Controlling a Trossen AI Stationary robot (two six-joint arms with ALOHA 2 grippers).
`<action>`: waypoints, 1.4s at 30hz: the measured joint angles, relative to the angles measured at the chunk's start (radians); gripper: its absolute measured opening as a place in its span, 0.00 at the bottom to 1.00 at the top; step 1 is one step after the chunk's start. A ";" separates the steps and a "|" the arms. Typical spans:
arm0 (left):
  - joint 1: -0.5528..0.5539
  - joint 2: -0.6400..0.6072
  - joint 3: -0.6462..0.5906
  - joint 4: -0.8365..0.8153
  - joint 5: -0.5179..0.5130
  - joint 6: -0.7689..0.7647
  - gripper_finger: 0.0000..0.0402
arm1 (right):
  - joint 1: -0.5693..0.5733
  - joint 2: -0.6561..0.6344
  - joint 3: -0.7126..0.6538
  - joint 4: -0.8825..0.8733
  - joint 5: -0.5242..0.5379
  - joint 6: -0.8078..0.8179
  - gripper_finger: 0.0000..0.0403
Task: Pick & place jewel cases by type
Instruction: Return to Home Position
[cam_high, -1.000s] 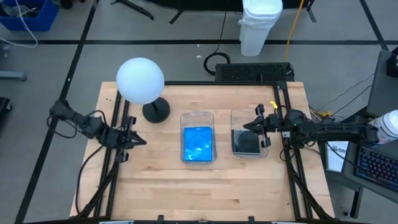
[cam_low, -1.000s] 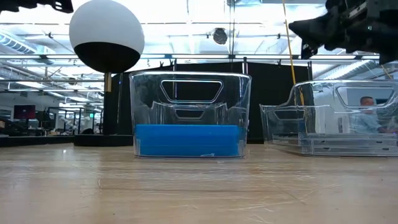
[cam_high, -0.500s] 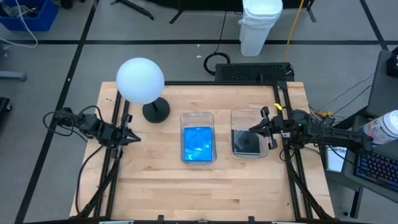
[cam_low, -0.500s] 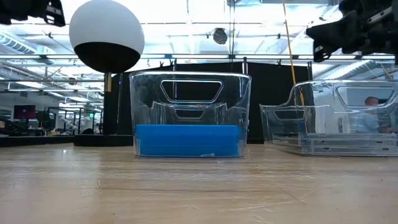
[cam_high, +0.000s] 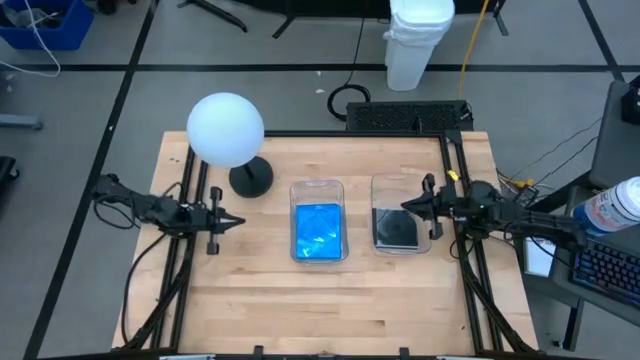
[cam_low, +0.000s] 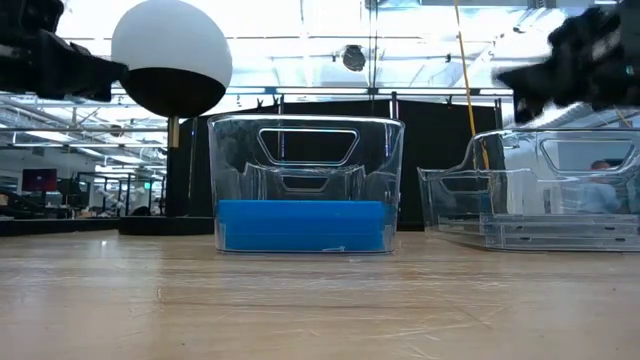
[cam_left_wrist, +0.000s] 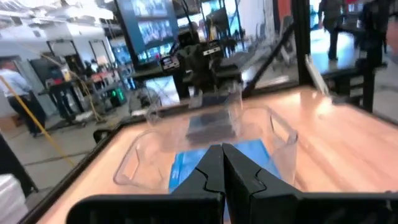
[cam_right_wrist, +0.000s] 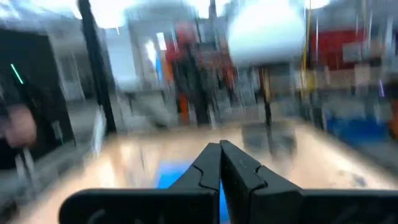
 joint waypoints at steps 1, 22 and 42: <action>0.000 -0.001 -0.008 0.020 -0.001 -0.002 0.00 | 0.005 -0.002 -0.021 0.057 0.001 0.009 0.00; 0.051 0.001 -0.019 0.031 0.163 0.060 0.00 | 0.066 -0.001 -0.027 -0.091 0.027 -0.026 0.00; 0.264 0.021 -0.020 -0.004 0.390 -0.048 0.02 | 0.066 -0.002 -0.028 -0.041 0.147 -0.084 0.00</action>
